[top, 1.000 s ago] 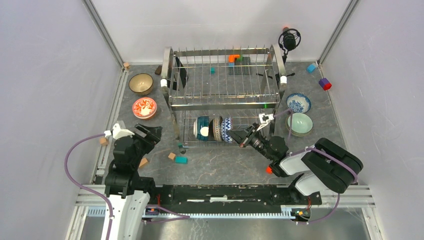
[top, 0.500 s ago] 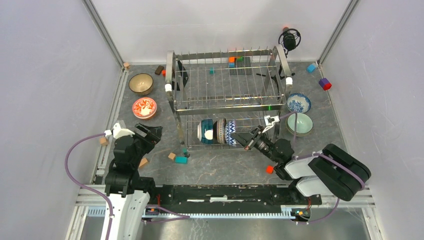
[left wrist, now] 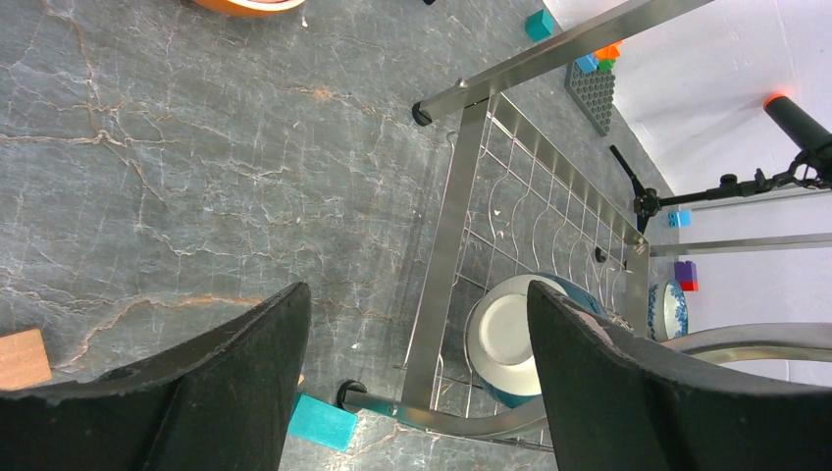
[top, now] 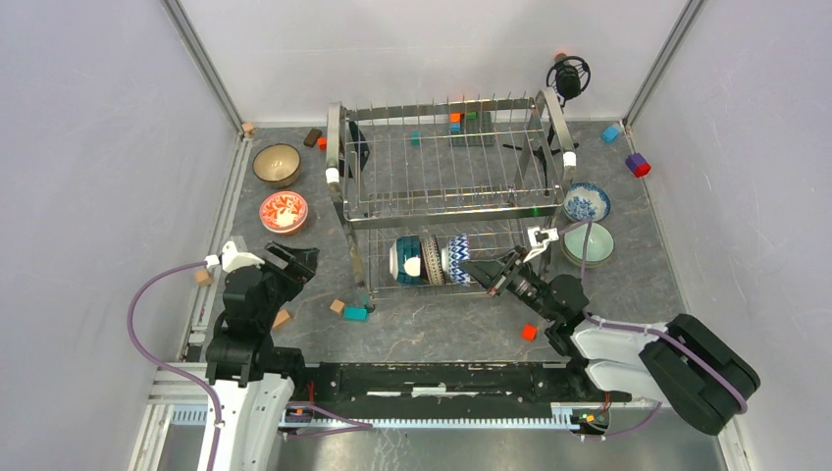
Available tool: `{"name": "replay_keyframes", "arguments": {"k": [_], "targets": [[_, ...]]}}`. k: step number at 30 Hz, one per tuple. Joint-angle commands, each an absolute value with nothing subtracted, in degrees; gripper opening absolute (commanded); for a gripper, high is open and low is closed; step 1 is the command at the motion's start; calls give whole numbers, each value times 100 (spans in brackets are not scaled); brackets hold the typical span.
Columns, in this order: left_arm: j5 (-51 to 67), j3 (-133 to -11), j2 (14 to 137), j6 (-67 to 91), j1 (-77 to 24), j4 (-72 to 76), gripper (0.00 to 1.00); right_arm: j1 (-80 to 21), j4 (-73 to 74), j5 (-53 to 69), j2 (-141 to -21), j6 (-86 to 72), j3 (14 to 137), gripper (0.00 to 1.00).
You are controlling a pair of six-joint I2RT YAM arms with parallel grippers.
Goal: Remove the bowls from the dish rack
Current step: Pick up the bowl from the dish rack.
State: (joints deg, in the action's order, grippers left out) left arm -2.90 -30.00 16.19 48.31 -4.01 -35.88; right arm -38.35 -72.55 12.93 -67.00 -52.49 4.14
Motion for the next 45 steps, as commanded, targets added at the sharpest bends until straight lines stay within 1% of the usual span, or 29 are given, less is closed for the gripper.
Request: {"name": "replay_keyframes", "arguments": {"k": [1,6,12,19,24,29,36,40,45], "targets": [[-359,-3084,1648,4619,-406,-3477,86,-3845,-7205,1609,-6158,-4962,466,0],[-372,-3084,1623,4623,-402,-3474,86,-3848,-6445,1669,-5749,-4611,470,0],[-380,-3102,1611,4634,-401,-3515,86,-3838,-5956,1718,-5347,-4323,396,0],[-277,-3227,1626,4690,-404,-3638,88,-3845,-4874,1881,-4517,-3720,486,0],[-127,-3209,1671,4854,-405,-3627,91,-3838,-4112,1937,-4053,-3299,633,0],[-75,-3297,1680,4955,-410,-3753,99,-3849,-3426,2091,-3686,-2915,794,0],[194,-3707,1725,5128,-404,-4203,100,-3900,-1948,2463,-3103,-1839,1311,0],[646,-3734,1749,5326,-405,-4338,100,-4163,-1343,2456,-2950,-1485,1587,0],[1496,-3587,1788,5402,-411,-4425,100,-5028,-984,1863,-2916,-1163,1855,0]]}}
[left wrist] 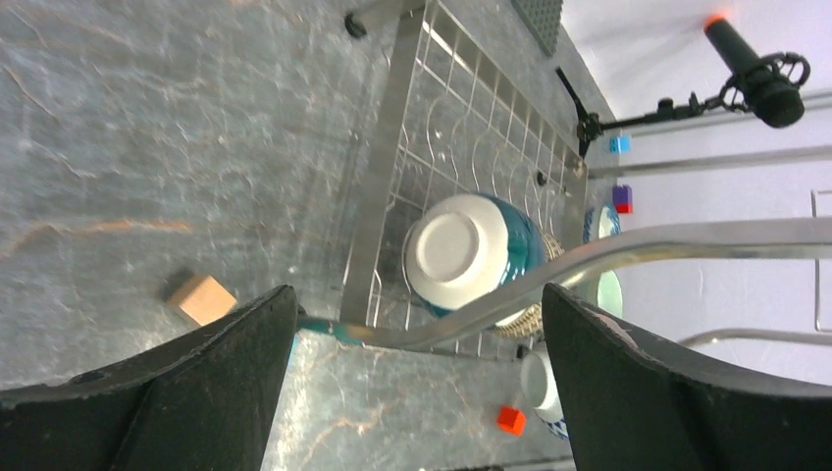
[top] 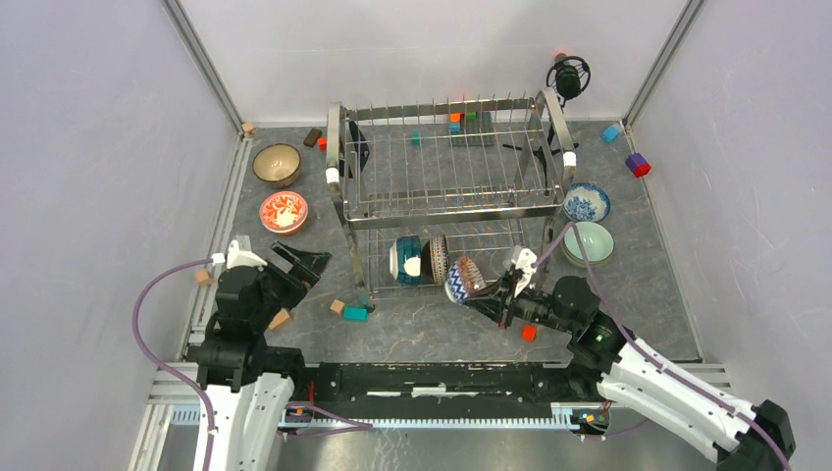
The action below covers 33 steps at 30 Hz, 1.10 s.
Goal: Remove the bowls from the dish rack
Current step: Pick up the bowl from the dish rack, then place the bowl at the center of the board.
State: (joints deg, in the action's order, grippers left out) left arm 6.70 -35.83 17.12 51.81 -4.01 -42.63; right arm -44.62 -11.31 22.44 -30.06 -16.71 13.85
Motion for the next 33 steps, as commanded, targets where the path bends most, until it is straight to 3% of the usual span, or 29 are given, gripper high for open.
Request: {"name": "replay_keyframes", "arguments": {"k": [1,8,14,19,33], "targets": [[1591,-3606,1807,5374,-420,-4503,100,-5246,-929,1730,-2954,-1113,1935,0],[1627,-4035,1862,4974,-703,-5207,100,-6387,-597,760,-3488,-533,2418,0],[994,-4451,1951,4742,-1075,-6020,100,-7512,-240,-420,-4345,186,2919,0],[1357,-4489,2057,4561,-1381,-5996,100,-8331,-168,-1185,-4912,753,3295,0],[1446,-4226,2127,3902,-1872,-5732,100,-9583,96,-1728,-6845,2332,4416,0]]}}
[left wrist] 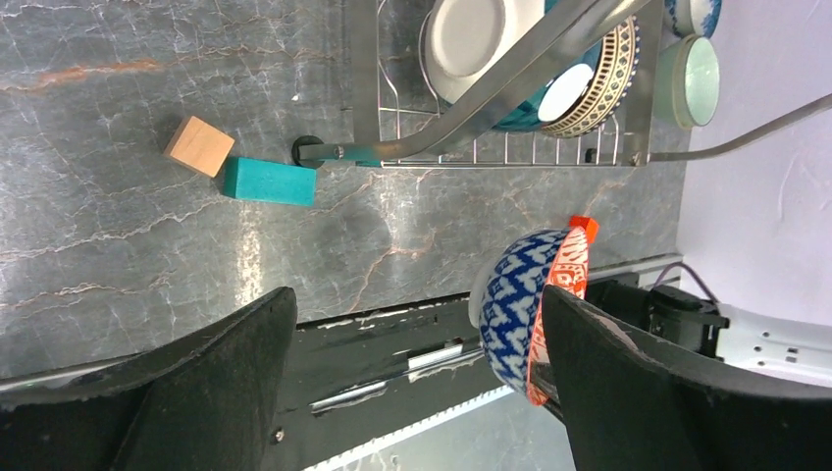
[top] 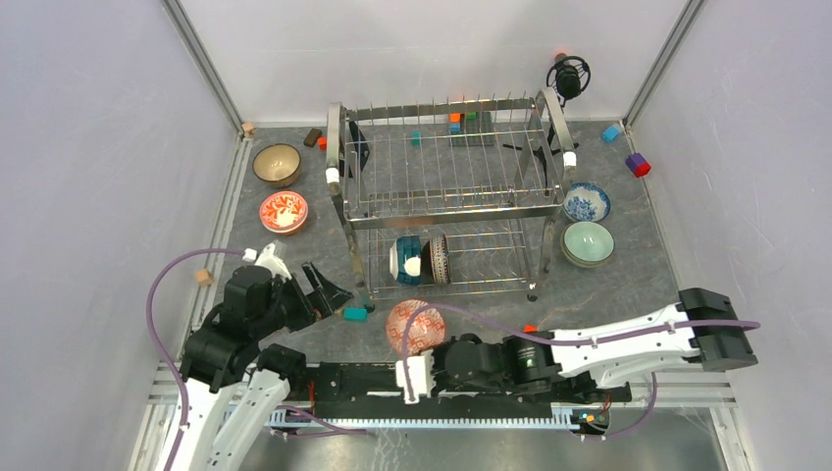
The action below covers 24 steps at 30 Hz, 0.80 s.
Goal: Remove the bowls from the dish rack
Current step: Place the bowl at the center of the board.
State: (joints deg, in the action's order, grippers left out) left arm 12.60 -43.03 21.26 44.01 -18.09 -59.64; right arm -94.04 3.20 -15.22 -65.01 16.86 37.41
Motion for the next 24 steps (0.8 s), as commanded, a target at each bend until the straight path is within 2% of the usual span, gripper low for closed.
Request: {"name": "replay_keyframes", "arguments": {"k": [1,11,17,24], "targets": [[1448,-4211,2128,3833,-1884,-5733,100,-9612,161,-1689,-7010,2405,4532,0],[1747,-4194,2195,3430,-2140,-5559,100,-9939,936,-1718,-8170,3145,5612,0],[1939,-4164,2413,3284,-2237,-5513,99,-9965,1114,-1749,-8125,3152,5555,0],[1977,-4159,2624,3266,-2390,-5490,94,-9969,1186,-1723,-7679,2893,5029,0]]}}
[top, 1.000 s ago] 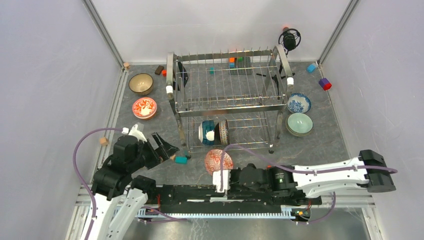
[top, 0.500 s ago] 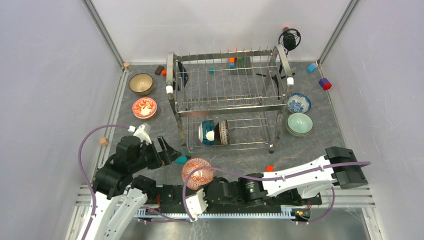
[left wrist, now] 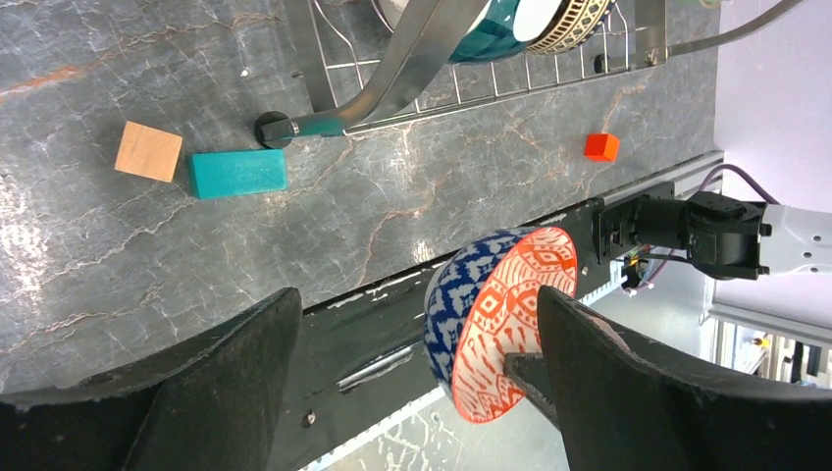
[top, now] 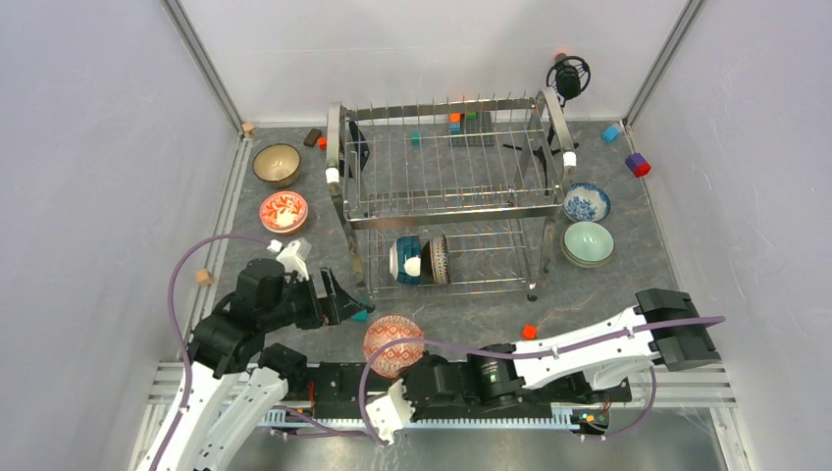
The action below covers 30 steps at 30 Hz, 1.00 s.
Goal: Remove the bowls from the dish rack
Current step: Place the bowl at the center of the board.
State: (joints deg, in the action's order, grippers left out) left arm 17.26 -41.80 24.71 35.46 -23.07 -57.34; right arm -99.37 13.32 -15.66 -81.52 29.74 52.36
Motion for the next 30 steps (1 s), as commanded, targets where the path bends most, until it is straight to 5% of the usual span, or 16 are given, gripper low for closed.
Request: {"name": "replay_keyframes", "arguments": {"k": [1,14,30], "targets": [[1969,-4152,2634,3265,-2411,-5481,94,-9973,1186,-1730,-7570,2828,4907,0],[1453,-3952,2449,3909,-2599,-5293,100,-9965,853,-2118,-6847,2128,3742,0],[-692,-4137,2183,5002,-2602,-5587,100,-9408,39,-1975,-6882,1730,3221,0]]}}
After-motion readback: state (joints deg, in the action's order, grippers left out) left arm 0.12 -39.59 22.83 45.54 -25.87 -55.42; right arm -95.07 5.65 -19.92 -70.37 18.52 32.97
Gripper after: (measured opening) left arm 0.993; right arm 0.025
